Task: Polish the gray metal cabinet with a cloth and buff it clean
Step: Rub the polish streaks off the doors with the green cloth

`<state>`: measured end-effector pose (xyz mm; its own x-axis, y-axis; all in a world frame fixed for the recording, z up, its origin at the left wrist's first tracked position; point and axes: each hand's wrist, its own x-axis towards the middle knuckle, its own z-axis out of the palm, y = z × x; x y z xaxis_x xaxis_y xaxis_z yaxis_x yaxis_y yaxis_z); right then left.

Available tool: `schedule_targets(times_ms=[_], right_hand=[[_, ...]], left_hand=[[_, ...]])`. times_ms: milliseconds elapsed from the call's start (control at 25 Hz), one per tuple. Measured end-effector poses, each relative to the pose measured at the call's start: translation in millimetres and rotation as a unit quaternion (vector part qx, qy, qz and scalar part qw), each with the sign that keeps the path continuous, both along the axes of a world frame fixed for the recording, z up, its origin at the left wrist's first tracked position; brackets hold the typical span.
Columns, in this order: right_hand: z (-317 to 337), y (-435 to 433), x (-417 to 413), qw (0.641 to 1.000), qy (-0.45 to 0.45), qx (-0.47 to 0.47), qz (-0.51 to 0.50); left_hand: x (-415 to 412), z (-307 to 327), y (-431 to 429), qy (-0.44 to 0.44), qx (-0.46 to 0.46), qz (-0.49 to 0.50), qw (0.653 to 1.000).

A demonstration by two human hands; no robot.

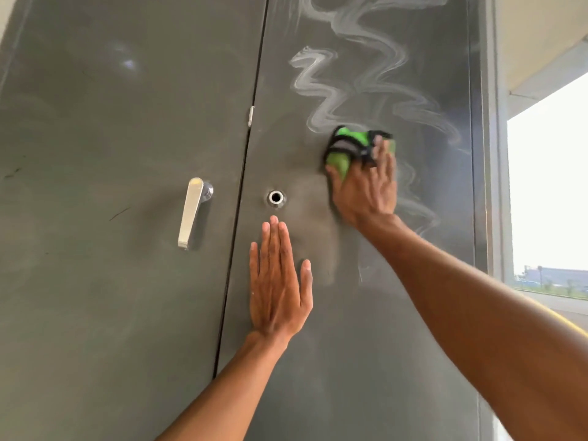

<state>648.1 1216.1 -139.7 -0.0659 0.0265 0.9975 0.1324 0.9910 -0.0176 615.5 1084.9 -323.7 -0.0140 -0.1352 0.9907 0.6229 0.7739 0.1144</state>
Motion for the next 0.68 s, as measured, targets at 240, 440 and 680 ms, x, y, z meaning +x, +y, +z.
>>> schedule_targets(times_ms=[240, 440, 680], right_hand=[[-16.3, 31.4, 20.6, 0.997, -0.044, 0.06, 0.027], [-49.8, -25.4, -11.5, 0.98, -0.04, 0.19, 0.04], [-22.9, 84.7, 14.8, 0.999, 0.003, -0.04, 0.008]], left_hand=[[-3.0, 5.2, 4.5, -0.031, 0.001, 0.058, 0.998], [-4.8, 4.9, 8.1, -0.025, 0.012, 0.088, 0.996], [3.6, 20.0, 12.4, -0.011, -0.012, 0.054, 0.998]])
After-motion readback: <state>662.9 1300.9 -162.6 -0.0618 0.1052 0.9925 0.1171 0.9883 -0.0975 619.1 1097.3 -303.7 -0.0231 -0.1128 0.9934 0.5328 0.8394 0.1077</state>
